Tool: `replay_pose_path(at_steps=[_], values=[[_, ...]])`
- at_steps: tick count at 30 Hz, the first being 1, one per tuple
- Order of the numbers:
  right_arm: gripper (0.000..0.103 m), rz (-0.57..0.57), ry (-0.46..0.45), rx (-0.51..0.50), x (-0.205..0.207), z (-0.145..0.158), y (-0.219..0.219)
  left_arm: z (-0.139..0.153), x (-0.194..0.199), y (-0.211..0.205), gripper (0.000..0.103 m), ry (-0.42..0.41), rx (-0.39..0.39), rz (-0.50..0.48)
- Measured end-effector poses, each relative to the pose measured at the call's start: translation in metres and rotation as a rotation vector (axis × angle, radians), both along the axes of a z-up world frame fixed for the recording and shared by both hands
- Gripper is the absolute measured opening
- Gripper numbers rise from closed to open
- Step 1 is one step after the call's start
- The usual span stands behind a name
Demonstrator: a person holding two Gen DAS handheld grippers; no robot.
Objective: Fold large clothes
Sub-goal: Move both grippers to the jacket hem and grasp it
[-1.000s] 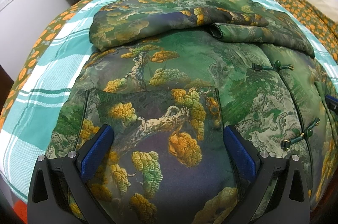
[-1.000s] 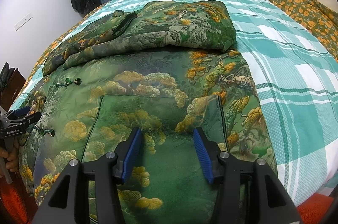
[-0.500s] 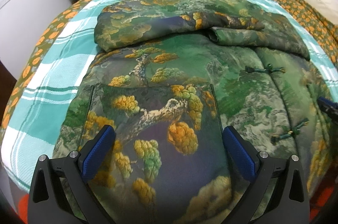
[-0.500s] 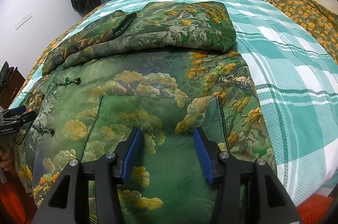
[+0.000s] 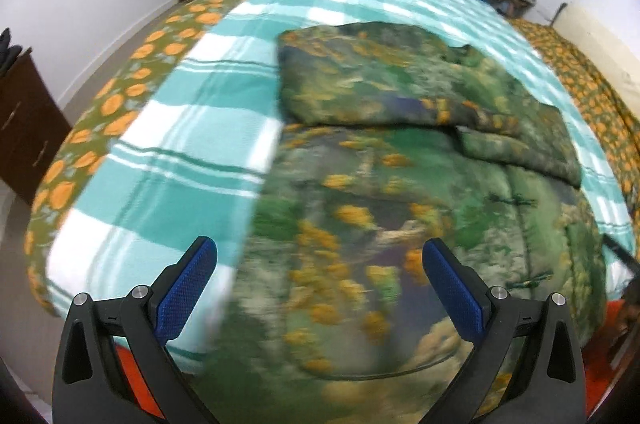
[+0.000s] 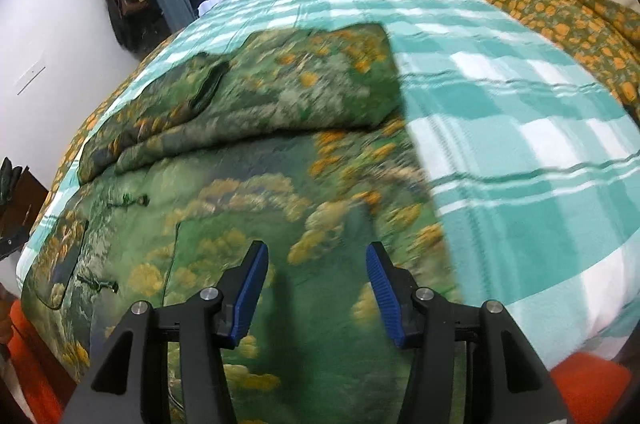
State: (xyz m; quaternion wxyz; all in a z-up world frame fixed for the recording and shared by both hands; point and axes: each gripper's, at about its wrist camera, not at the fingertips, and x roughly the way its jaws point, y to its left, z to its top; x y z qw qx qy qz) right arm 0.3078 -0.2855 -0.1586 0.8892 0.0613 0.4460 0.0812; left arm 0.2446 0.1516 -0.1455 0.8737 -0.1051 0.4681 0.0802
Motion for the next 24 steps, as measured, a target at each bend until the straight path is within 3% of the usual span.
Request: replay_pose_path(at_steps=[2,5,7,10,12,16,22,24], values=[[0.052,0.001,-0.022,-0.024,-0.002,0.016,-0.023,-0.004,-0.001,0.012,0.102,0.038,-0.019,0.000],[0.052,0.005,-0.015,-0.056,-0.011,0.029,-0.057,-0.013,-0.009,0.026,0.102,0.065,-0.112,-0.013],[0.052,0.026,0.079,-0.053,-0.012,0.026,-0.082,-0.025,-0.014,0.031,0.102,0.100,-0.188,-0.033],[0.052,0.049,0.210,-0.031,-0.023,0.012,-0.108,-0.044,-0.016,0.023,0.102,0.163,-0.227,-0.072],[0.052,0.086,0.283,0.024,-0.032,0.001,-0.113,-0.052,-0.017,0.015,0.102,0.193,-0.216,-0.105],[0.052,0.180,0.348,0.107,-0.039,-0.014,-0.092,-0.059,-0.016,-0.004,0.102,0.220,-0.124,-0.164],[0.052,0.256,0.427,-0.067,-0.029,-0.039,-0.049,-0.062,-0.016,-0.005,0.102,0.231,-0.137,-0.164],[0.052,0.261,0.427,-0.071,-0.029,-0.038,-0.048,-0.062,-0.020,-0.005,0.102,0.233,-0.139,-0.165]])
